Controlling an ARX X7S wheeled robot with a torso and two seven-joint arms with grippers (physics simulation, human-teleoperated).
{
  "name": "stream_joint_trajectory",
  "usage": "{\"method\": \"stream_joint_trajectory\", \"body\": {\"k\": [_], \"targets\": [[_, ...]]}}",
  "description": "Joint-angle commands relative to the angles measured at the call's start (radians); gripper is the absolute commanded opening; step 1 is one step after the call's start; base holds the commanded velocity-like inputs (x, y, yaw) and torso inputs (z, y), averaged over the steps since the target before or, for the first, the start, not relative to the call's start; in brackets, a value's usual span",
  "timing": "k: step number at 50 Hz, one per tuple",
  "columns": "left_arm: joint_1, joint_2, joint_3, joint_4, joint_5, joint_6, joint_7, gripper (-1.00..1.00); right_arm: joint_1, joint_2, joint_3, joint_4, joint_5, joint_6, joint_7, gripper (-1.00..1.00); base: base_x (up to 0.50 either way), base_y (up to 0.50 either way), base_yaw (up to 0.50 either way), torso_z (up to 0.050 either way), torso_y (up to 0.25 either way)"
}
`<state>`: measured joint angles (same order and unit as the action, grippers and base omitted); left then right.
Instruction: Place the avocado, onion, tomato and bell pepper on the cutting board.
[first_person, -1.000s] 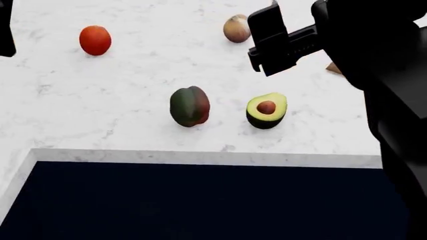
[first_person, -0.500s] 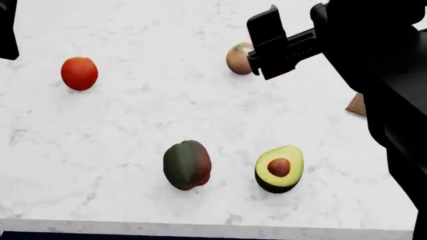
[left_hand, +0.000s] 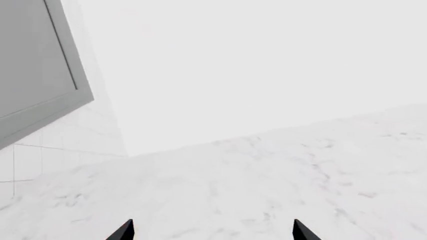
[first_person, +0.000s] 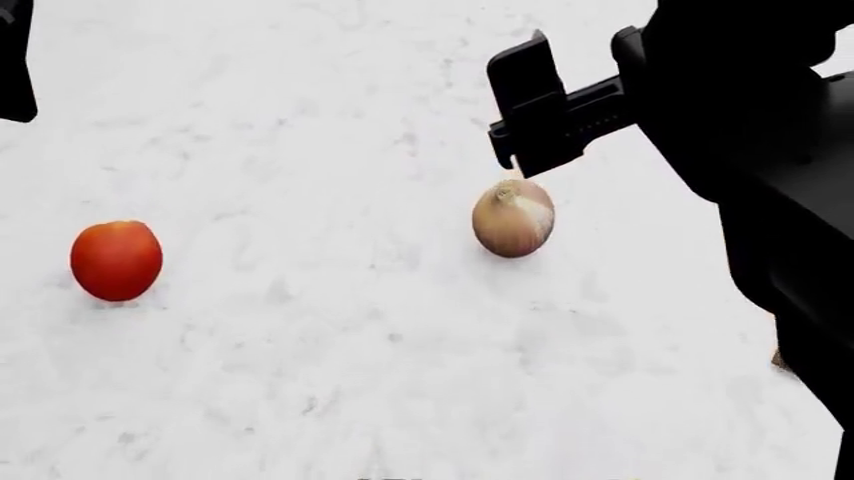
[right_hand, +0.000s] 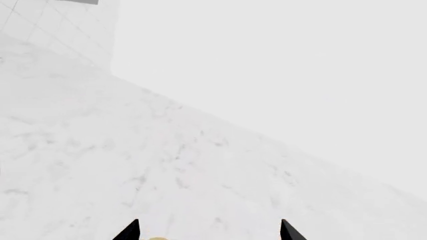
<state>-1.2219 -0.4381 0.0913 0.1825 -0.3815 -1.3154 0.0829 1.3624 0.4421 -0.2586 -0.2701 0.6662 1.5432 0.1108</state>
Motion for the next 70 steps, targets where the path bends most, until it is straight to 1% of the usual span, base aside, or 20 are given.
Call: {"method": "stream_joint_trajectory", "body": {"k": [1,8,13,15,19,20,23,24,26,27,29,34,41,47,62,64,65,68,69,70], "targets": [[0.004,-0.003,-0.001,-0.001,-0.003,0.003,-0.002,1.00,-0.001,0.011,-0.012,-0.006,0.040,0.002,0.018,1.00,0.50,0.00,0.00,0.000,0.000],[0.006,-0.003,-0.001,0.000,-0.006,0.005,-0.004,1.00,-0.012,0.015,-0.003,-0.014,0.067,-0.006,0.038,1.00,0.50,0.02,0.00,0.000,0.001],[0.008,-0.004,0.002,-0.002,-0.006,0.008,-0.005,1.00,-0.017,0.012,0.024,-0.027,0.102,0.013,0.057,1.00,0.00,0.00,0.00,0.000,0.002],[0.011,-0.004,0.001,-0.002,-0.007,0.008,-0.006,1.00,-0.009,0.022,0.007,-0.029,0.117,0.020,0.072,1.00,0.00,0.00,0.00,0.000,0.000],[0.010,-0.003,0.002,-0.005,-0.009,0.009,-0.005,1.00,-0.005,0.022,0.040,-0.044,0.184,0.021,0.094,1.00,0.00,0.00,0.00,0.000,0.000],[0.012,-0.002,0.001,-0.008,-0.010,0.010,-0.004,1.00,-0.001,0.025,0.043,-0.041,0.220,0.024,0.109,1.00,0.00,0.00,0.00,0.000,0.000],[0.019,-0.005,0.003,-0.015,-0.010,0.018,-0.002,1.00,0.016,0.056,0.035,-0.011,0.434,0.025,0.229,1.00,0.00,0.00,0.00,0.000,0.000],[0.019,-0.007,0.003,-0.013,-0.010,0.018,-0.001,1.00,0.023,0.070,0.022,-0.030,0.474,0.022,0.231,1.00,0.00,0.00,0.00,0.000,0.000],[0.018,-0.007,0.002,-0.014,-0.011,0.017,-0.003,1.00,0.046,0.095,0.010,-0.020,0.630,0.024,0.338,1.00,0.00,0.00,0.00,0.000,0.000],[0.017,-0.006,0.000,-0.014,-0.012,0.014,-0.003,1.00,0.069,0.119,-0.031,-0.024,0.690,0.024,0.361,1.00,0.00,0.00,0.00,0.000,0.000],[0.011,-0.005,0.001,-0.015,-0.013,0.014,-0.003,1.00,0.101,0.146,-0.065,-0.010,0.848,0.022,0.469,1.00,0.00,0.00,0.00,0.000,0.000],[0.003,0.001,0.007,-0.025,-0.013,0.020,-0.004,1.00,0.170,0.188,-0.136,0.020,1.120,-0.002,0.656,1.00,0.00,0.00,0.00,0.000,0.000],[0.000,0.002,0.013,-0.030,-0.014,0.021,-0.004,1.00,0.277,0.253,-0.301,-0.011,1.465,-0.094,0.847,1.00,0.00,0.00,0.00,0.000,0.000],[0.007,0.000,0.014,-0.027,-0.014,0.025,-0.006,1.00,0.349,0.279,-0.387,-0.053,1.618,-0.155,0.921,1.00,0.00,0.00,0.00,0.000,0.000],[0.027,-0.003,0.013,-0.013,-0.018,0.032,-0.014,1.00,0.468,0.295,-0.544,-0.175,1.881,-0.282,1.031,1.00,0.00,0.00,0.00,0.000,0.000],[0.026,-0.006,0.016,-0.013,-0.017,0.033,-0.013,1.00,0.484,0.301,-0.573,-0.187,1.926,-0.314,1.051,1.00,0.00,0.00,0.00,0.000,0.000],[0.026,-0.006,0.016,-0.013,-0.017,0.033,-0.013,1.00,0.506,0.306,-0.615,-0.182,1.955,-0.327,1.082,1.00,0.00,0.00,0.00,0.000,0.000],[0.035,-0.001,0.013,-0.016,-0.018,0.039,-0.015,1.00,0.510,0.292,-0.615,-0.206,1.982,-0.375,1.086,1.00,0.00,0.00,0.00,0.000,0.000],[0.035,0.000,0.011,-0.015,-0.020,0.037,-0.015,1.00,0.534,0.301,-0.689,-0.196,2.045,-0.413,1.138,1.00,0.00,0.00,0.00,0.000,0.000],[0.035,-0.002,0.010,-0.014,-0.020,0.038,-0.015,1.00,0.526,0.291,-0.665,-0.208,2.031,-0.423,1.124,1.00,0.00,0.00,0.00,0.000,0.000]]}}
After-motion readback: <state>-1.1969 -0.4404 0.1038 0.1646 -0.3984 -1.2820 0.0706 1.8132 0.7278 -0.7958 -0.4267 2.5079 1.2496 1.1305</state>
